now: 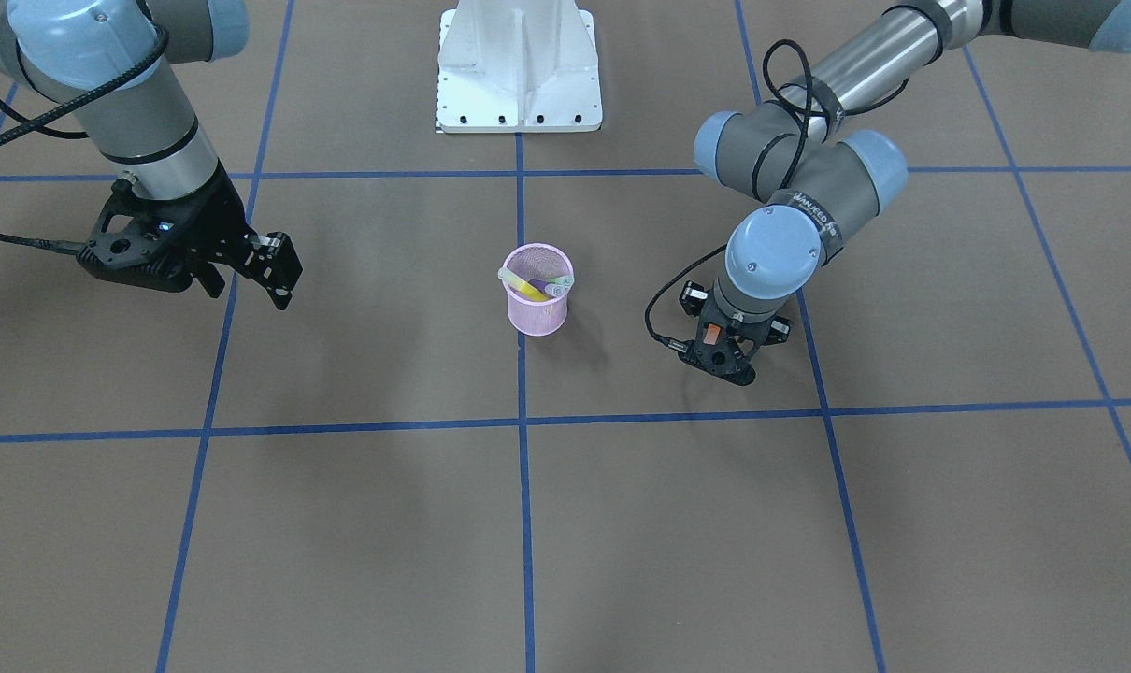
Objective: Collect pens into pen holder
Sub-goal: 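Lift the orange marker upright with the left gripper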
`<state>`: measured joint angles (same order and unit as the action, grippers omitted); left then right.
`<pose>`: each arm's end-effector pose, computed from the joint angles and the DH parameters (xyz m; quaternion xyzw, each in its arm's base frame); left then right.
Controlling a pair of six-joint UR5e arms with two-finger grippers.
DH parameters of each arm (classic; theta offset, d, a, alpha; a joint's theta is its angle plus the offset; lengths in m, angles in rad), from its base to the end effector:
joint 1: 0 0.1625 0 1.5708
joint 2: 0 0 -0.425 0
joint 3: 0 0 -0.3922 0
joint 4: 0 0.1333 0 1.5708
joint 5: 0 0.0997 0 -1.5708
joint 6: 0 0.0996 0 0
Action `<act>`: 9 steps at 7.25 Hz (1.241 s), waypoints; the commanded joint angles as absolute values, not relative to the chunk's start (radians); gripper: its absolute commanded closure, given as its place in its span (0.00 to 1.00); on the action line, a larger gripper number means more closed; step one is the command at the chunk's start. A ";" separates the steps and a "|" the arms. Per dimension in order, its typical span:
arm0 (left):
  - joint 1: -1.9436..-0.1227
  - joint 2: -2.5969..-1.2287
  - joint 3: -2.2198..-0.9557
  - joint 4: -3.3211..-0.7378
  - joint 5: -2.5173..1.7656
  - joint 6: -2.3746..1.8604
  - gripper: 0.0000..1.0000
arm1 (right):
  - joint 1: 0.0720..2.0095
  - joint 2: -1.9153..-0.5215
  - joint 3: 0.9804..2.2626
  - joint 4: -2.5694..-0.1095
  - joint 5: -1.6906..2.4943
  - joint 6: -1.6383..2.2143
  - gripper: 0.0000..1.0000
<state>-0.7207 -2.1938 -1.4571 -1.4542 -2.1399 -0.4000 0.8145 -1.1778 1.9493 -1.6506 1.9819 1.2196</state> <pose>0.4844 -0.5314 0.3558 -0.0093 0.3328 0.2635 0.9054 -0.3293 -0.4853 0.2884 0.0223 -0.3828 0.1441 0.9123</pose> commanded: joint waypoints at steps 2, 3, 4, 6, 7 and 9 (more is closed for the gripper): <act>-0.709 -2.194 -1.459 -1.454 -2.140 -0.408 0.48 | 0.813 -1.177 1.948 -1.651 1.982 1.221 0.19; -0.707 -2.194 -1.457 -1.454 -2.140 -0.408 0.51 | 0.813 -1.177 1.948 -1.651 1.982 1.221 0.19; -0.704 -2.192 -1.457 -1.454 -2.140 -0.408 0.51 | 0.813 -1.175 1.948 -1.651 1.982 1.221 0.19; -0.701 -2.192 -1.456 -1.454 -2.140 -0.410 0.55 | 0.813 -1.175 1.948 -1.651 1.982 1.223 0.19; -0.700 -2.192 -1.456 -1.454 -2.140 -0.414 0.63 | 0.813 -1.175 1.948 -1.651 1.982 1.223 0.19; -0.699 -2.187 -1.459 -1.457 -2.140 -0.416 1.00 | 0.813 -1.175 1.948 -1.651 1.983 1.224 0.19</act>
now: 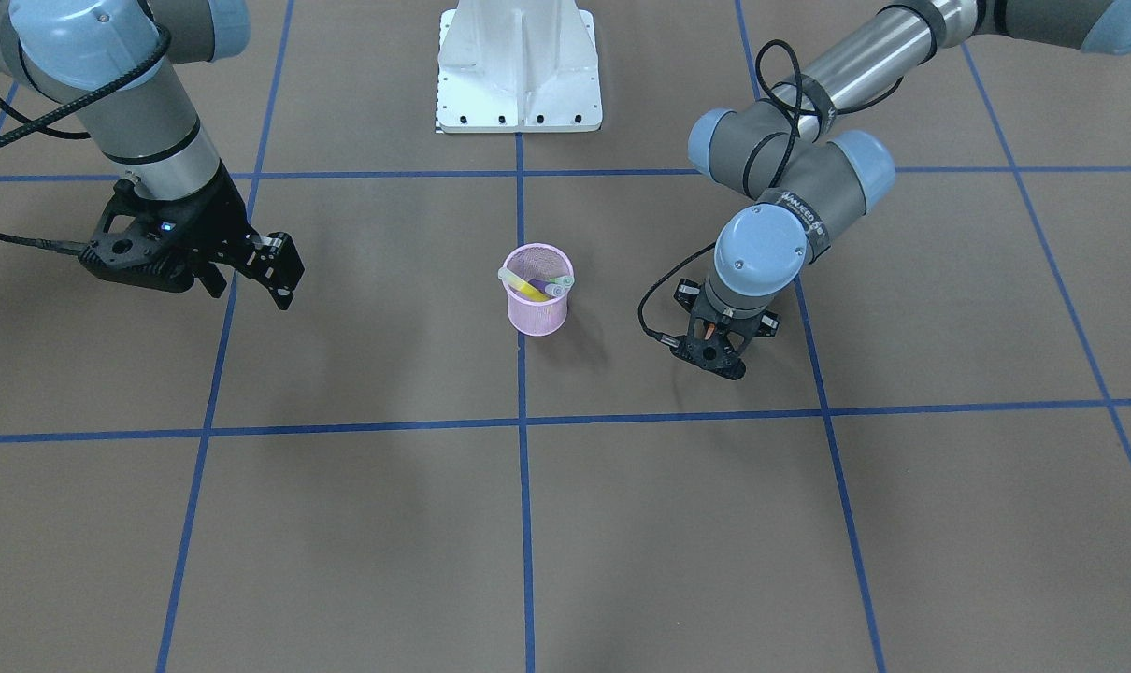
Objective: Collect pens into pen holder
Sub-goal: 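Lift the orange marker upright with the left gripper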
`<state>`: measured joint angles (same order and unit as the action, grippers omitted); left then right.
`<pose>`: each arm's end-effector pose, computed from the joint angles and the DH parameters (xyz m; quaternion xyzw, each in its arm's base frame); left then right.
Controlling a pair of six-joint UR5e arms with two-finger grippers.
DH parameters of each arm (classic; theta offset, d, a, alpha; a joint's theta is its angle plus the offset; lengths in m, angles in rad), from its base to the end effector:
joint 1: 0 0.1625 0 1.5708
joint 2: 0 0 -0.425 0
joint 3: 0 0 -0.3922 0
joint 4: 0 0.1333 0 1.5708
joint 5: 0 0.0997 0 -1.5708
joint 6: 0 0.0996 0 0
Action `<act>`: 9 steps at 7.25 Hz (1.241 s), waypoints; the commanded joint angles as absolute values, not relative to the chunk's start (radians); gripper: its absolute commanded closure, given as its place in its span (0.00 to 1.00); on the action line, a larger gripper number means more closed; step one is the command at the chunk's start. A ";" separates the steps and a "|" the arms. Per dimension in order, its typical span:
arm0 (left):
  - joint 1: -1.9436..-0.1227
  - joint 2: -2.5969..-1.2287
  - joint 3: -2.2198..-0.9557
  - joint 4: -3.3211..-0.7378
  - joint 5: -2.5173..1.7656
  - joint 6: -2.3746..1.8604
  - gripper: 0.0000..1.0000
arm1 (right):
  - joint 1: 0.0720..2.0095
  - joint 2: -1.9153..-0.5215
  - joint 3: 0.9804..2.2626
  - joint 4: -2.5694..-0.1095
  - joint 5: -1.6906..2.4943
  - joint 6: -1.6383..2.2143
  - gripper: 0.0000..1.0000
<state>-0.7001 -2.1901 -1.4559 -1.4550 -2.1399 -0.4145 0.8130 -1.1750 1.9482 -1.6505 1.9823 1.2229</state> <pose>0.4948 -0.5210 0.3589 -0.0167 0.3316 0.2658 0.9051 -0.3305 -0.4852 0.2872 0.0218 -0.3836 0.1446 0.9119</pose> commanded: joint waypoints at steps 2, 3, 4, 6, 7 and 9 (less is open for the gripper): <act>-0.701 -2.192 -1.501 -1.457 -2.166 -0.451 1.00 | 0.819 -1.173 1.948 -1.651 1.983 1.223 0.19; -0.706 -2.195 -1.550 -1.456 -2.205 -0.522 1.00 | 0.834 -1.173 1.948 -1.651 1.985 1.220 0.19; -0.707 -2.238 -1.580 -1.456 -2.192 -0.591 1.00 | 0.847 -1.175 1.947 -1.651 1.985 1.213 0.19; -0.701 -2.365 -1.621 -1.457 -2.015 -0.760 1.00 | 0.864 -1.177 1.918 -1.651 1.985 1.175 0.19; -0.692 -2.368 -1.700 -1.457 -1.988 -0.876 1.00 | 0.871 -1.177 1.913 -1.651 1.985 1.170 0.19; -0.684 -2.356 -1.775 -1.576 -1.967 -0.979 1.00 | 0.871 -1.177 1.904 -1.651 1.986 1.167 0.19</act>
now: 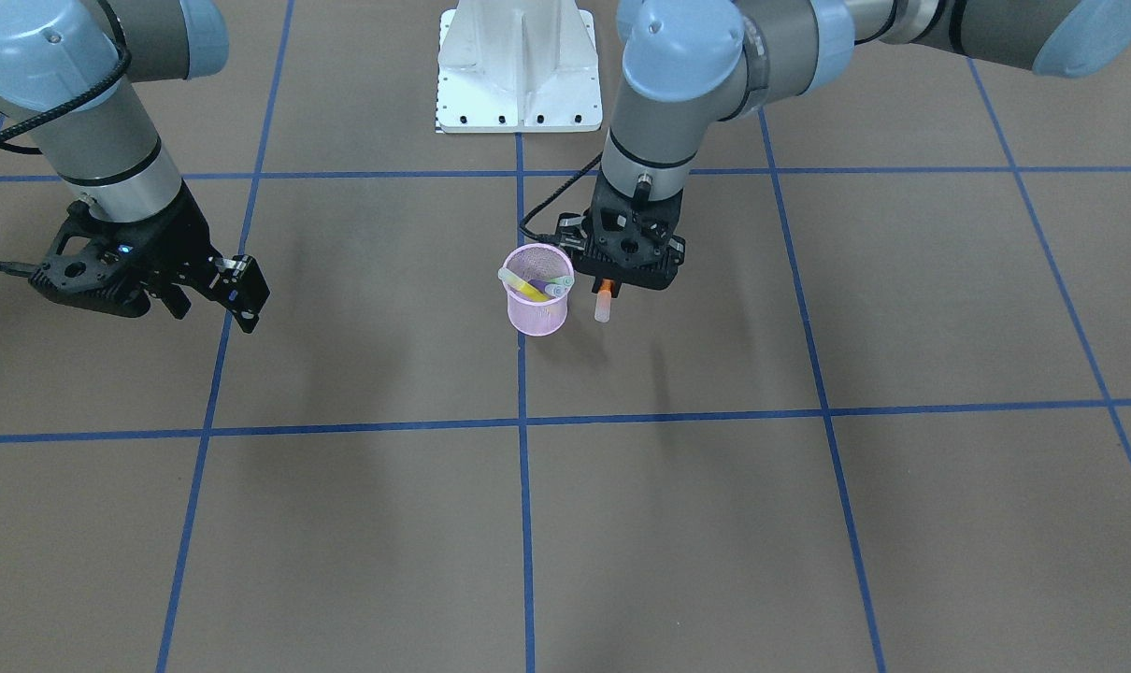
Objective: Collect pens into pen holder
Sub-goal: 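Lower the orange marker into the cup and open the left gripper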
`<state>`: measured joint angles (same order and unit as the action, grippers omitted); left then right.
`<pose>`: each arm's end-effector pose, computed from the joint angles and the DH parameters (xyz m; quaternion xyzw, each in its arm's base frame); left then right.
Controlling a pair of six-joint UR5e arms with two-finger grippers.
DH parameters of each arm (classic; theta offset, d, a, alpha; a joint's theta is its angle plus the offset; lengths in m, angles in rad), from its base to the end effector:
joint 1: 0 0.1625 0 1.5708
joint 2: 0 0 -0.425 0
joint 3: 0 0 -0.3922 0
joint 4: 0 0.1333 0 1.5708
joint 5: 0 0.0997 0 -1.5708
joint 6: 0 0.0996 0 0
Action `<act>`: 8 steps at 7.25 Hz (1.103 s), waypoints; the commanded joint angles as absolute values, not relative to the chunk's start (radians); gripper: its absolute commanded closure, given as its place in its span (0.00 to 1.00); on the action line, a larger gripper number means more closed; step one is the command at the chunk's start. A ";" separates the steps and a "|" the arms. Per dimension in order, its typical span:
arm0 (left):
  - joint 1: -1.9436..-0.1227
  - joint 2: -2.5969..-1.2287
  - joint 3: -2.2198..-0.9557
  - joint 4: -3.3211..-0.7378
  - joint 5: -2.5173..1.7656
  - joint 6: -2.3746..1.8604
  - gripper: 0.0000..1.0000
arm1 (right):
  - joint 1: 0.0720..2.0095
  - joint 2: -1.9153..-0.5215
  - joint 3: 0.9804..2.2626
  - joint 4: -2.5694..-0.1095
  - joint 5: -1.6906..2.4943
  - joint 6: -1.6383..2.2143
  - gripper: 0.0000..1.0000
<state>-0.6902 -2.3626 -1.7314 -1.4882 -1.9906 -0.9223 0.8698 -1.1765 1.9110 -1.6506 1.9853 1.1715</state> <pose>0.4527 -0.4940 0.1240 0.1075 0.4404 0.0693 0.8886 -0.3086 -0.5102 0.3036 0.0296 -0.3689 0.1516 0.9165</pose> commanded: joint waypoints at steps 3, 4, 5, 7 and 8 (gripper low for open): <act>-0.505 -2.322 -1.763 -1.862 -1.632 -0.985 1.00 | 0.874 -1.178 1.869 -1.597 1.988 1.170 0.19; -0.493 -2.309 -1.770 -1.893 -1.570 -0.985 1.00 | 0.874 -1.178 1.861 -1.583 1.991 1.170 0.19; -0.479 -2.259 -1.782 -1.955 -1.509 -0.983 1.00 | 0.874 -1.180 1.859 -1.582 1.991 1.169 0.19; -0.472 -2.151 -1.783 -2.144 -1.473 -0.983 1.00 | 0.874 -1.183 1.856 -1.582 1.991 1.170 0.19; -0.442 -2.154 -1.779 -2.144 -1.444 -0.983 1.00 | 0.873 -1.186 1.856 -1.582 1.991 1.170 0.19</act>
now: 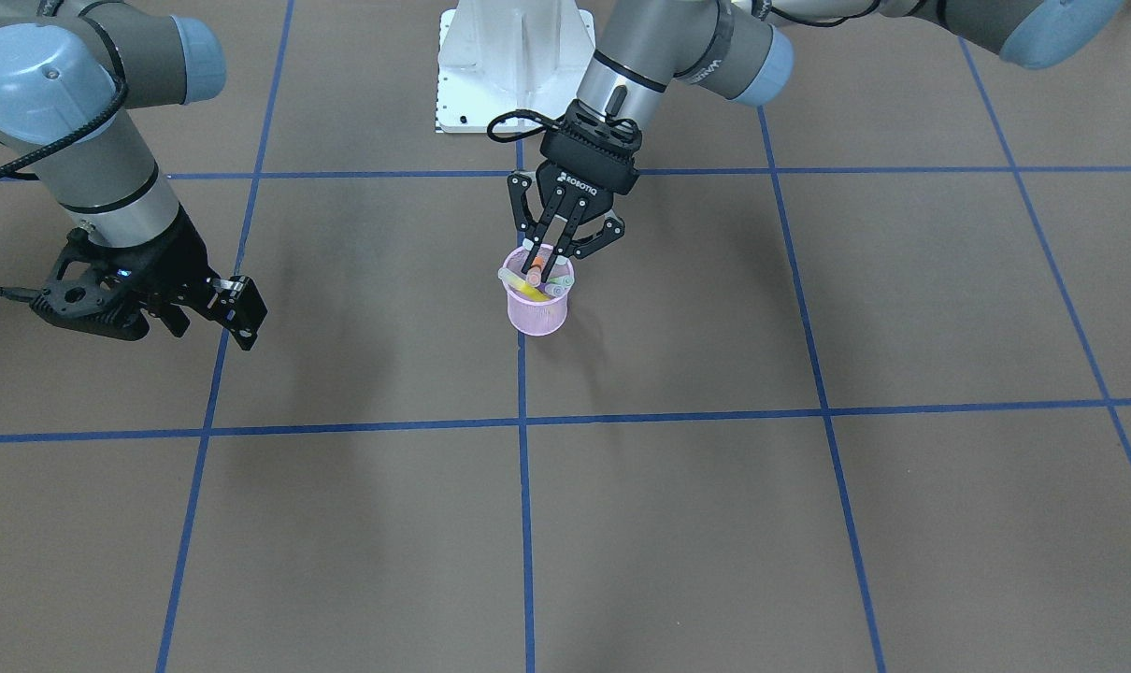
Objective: Collect pens into pen holder
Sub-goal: 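Lower the orange marker into the cup and open the left gripper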
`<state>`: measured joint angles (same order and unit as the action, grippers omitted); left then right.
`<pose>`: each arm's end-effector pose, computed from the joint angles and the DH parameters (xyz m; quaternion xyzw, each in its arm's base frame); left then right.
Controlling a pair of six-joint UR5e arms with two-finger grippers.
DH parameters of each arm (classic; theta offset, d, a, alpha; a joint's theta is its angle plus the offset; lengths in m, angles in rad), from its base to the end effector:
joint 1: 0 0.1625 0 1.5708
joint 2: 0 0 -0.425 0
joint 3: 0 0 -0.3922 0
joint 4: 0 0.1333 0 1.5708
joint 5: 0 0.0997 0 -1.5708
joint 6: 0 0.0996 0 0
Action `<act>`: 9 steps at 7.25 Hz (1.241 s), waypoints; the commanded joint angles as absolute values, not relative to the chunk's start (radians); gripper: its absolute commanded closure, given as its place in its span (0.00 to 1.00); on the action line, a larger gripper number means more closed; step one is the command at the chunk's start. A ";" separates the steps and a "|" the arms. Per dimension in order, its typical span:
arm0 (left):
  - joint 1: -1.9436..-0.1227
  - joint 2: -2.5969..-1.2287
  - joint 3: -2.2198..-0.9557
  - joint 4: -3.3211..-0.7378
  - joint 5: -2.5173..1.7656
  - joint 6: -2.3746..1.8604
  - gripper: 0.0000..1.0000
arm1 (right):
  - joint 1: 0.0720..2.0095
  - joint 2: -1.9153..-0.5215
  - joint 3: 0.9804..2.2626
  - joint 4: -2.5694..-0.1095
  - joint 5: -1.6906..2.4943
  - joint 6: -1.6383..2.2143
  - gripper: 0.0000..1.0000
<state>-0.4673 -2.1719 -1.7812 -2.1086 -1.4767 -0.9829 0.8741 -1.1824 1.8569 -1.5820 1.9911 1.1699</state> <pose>0.4973 -0.4107 0.1530 0.3459 0.5206 0.0177 0.7804 -0.3151 -0.5210 0.3212 0.0310 -0.3733 0.1507 0.9149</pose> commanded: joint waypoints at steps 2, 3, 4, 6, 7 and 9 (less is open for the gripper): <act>-0.385 -2.151 -1.779 -2.148 -1.399 -0.983 1.00 | 0.874 -1.187 1.856 -1.580 2.000 1.170 0.19; -0.384 -2.149 -1.781 -2.148 -1.401 -0.983 1.00 | 0.873 -1.187 1.856 -1.582 2.002 1.170 0.19; -0.383 -2.149 -1.781 -2.148 -1.401 -0.983 1.00 | 0.874 -1.187 1.856 -1.580 2.006 1.170 0.19; -0.383 -2.148 -1.779 -2.148 -1.401 -0.983 1.00 | 0.874 -1.189 1.856 -1.580 2.006 1.170 0.19; -0.383 -2.148 -1.779 -2.149 -1.401 -0.980 0.78 | 0.874 -1.189 1.856 -1.580 2.008 1.170 0.19; -0.383 -2.146 -1.778 -2.155 -1.388 -0.985 0.00 | 0.876 -1.189 1.858 -1.580 2.019 1.170 0.19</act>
